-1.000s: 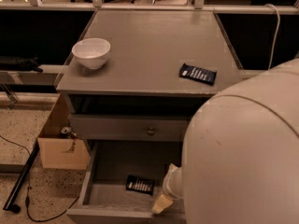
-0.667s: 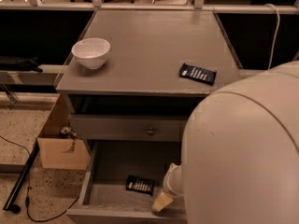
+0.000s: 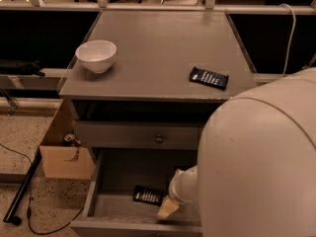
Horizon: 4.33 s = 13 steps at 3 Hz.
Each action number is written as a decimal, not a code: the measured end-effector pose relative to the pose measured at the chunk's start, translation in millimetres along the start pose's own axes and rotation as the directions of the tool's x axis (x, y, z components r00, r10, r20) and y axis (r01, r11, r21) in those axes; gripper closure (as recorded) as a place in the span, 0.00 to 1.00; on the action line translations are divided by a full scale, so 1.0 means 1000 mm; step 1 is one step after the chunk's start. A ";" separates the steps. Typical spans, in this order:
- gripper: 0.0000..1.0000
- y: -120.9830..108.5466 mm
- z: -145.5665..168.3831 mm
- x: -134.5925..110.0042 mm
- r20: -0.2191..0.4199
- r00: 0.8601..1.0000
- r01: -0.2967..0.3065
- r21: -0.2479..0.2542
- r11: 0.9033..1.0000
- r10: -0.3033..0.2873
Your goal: Pick rxbar chocolate from middle drawer and place on counter
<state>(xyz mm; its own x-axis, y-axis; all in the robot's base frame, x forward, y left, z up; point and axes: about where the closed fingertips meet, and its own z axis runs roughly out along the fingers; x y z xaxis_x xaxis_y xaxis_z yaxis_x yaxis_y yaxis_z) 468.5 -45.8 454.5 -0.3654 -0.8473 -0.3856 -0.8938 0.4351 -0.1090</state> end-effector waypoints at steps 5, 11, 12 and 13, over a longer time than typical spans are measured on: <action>0.00 -0.046 -0.033 -0.038 0.156 0.988 -0.004 -0.050 0.999 0.012; 0.00 -0.017 0.028 0.018 0.070 0.995 -0.064 -0.139 0.988 0.074; 0.00 -0.025 0.065 0.015 0.033 0.996 -0.076 -0.172 0.982 0.083; 0.00 -0.016 0.110 0.011 -0.006 0.997 -0.081 -0.214 0.974 0.081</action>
Offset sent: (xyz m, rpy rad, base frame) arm -0.0934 -0.0051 -0.0097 0.2262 0.0122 0.0631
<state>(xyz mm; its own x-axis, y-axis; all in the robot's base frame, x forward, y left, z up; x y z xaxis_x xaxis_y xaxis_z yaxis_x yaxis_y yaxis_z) 507.4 -28.9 350.7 -0.4382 -0.8111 -0.3874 -0.8963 0.4266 0.1208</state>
